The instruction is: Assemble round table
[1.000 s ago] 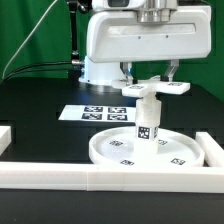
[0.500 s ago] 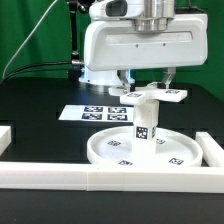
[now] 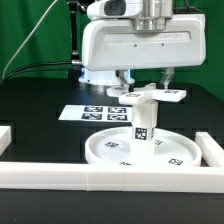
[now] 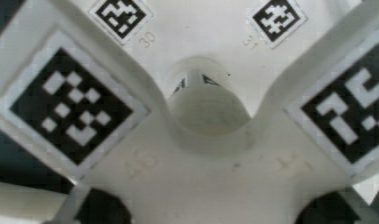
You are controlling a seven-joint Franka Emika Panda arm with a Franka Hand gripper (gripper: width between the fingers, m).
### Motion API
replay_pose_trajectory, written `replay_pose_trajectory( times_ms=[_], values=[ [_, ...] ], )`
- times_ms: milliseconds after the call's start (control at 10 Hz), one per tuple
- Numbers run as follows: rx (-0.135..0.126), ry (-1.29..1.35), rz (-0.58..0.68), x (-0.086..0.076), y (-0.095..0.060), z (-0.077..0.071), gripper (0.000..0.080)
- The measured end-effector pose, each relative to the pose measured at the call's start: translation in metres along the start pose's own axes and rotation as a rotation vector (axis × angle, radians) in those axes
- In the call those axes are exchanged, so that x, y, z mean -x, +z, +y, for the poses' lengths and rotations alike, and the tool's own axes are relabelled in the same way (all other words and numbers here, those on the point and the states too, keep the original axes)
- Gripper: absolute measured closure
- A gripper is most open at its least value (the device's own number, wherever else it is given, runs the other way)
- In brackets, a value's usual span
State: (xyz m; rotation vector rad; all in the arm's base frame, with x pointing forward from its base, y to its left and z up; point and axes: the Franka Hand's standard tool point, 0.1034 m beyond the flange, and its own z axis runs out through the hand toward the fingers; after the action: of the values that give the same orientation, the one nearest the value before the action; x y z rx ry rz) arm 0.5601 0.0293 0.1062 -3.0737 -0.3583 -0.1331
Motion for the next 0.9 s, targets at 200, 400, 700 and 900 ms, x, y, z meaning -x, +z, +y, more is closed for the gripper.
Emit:
replay_pose_trajectory(
  times_ms=[200, 400, 700, 900],
  values=[
    [0.000, 0.020, 0.000, 0.0000, 0.0000, -0.0001, 0.0357],
    [0.000, 0.021, 0.000, 0.0000, 0.0000, -0.0001, 0.0357],
    [-0.010, 0.390, 0.025, -0.0028, 0.0010, -0.0086, 0.0357],
    [-0.015, 0.555, 0.026, -0.0023, 0.0010, -0.0081, 0.0357]
  ],
)
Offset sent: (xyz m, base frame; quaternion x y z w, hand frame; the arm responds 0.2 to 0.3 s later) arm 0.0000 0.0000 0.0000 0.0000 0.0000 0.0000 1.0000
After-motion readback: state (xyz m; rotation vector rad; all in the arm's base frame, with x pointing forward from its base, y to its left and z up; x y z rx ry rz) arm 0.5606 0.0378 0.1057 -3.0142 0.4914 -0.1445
